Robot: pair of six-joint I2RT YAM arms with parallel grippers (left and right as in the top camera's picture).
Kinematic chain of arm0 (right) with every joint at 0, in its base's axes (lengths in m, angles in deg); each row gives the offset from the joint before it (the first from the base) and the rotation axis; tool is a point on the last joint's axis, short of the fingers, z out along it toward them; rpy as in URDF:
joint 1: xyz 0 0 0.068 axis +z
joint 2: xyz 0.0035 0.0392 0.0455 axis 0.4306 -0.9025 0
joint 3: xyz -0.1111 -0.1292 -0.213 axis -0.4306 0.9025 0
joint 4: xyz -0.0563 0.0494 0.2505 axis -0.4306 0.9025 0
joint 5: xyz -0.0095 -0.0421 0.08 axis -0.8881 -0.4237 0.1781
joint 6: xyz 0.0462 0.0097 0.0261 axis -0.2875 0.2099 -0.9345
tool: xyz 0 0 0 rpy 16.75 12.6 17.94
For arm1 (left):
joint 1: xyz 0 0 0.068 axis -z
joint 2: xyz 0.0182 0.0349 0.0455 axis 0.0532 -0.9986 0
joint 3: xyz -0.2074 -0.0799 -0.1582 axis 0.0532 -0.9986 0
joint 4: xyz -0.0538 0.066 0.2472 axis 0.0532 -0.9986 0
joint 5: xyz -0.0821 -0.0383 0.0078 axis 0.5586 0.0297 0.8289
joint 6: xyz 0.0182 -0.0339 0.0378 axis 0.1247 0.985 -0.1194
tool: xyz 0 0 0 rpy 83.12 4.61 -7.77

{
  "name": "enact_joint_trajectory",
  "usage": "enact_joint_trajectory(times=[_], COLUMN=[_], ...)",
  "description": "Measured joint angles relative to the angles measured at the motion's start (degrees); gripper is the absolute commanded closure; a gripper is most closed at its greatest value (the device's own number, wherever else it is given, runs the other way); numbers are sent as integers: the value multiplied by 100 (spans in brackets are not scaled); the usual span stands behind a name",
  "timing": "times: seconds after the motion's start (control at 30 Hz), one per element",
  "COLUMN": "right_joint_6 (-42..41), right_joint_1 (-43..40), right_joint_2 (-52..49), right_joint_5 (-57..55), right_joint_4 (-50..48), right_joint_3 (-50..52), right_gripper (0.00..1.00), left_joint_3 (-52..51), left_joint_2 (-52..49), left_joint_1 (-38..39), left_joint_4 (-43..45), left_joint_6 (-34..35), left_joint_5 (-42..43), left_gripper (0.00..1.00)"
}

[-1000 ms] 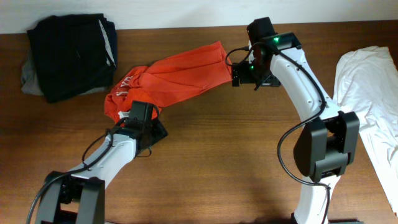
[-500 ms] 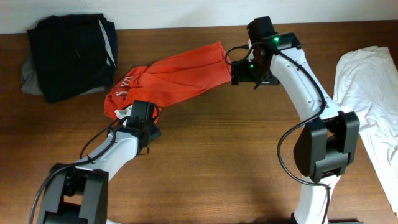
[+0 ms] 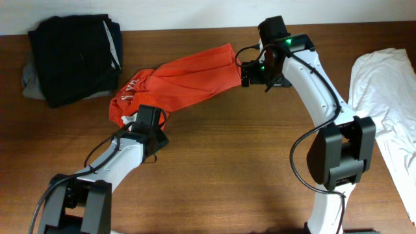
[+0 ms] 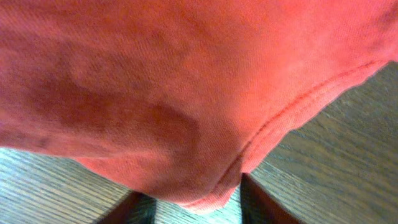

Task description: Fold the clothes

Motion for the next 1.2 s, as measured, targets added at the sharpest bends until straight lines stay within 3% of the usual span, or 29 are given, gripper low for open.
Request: enact_joint_trajectory(times=[0.03,0.1,0.27,0.43,0.5,0.6,0.73,1.07,1.13,1.2], right_joint_6=[2,2,-2,2,9,-20,-33,-39,-35,-44], right_joint_1=[0,0,0,0,20,114,304,315,315,315], right_joint_2=[0,0,0,-4,-66,-354,-970,-1425,-1434,-1528], right_joint_5=[2,0,2,157,295,435,520,675,667,616], right_joint_4=[-13,-52,-328,-813,-981,-1152,-1606,-3600,-3788,-3880], right_joint_3=[0,0,0,0,0,0,0,0,0,0], right_gripper=[2,2,2,0,9,9,26,28,31,42], left_joint_3=[0,0,0,-7,-7,-7,-7,-7,-7,-7], left_joint_2=[0,0,70,1250,1816,2041,2046,2046,2046,2046], left_joint_1=[0,0,0,0,0,0,0,0,0,0], left_joint_4=[2,44,-11,-1032,-1458,-1790,-2035,-2116,-2122,-2118], left_joint_6=[-17,2,-24,-20,-22,-24,-26,-24,-24,-26], left_joint_5=[-66,-138,-304,-321,-348,-369,-387,-387,-389,-389], left_gripper=[92,99,99,99,99,99,99,99,99,99])
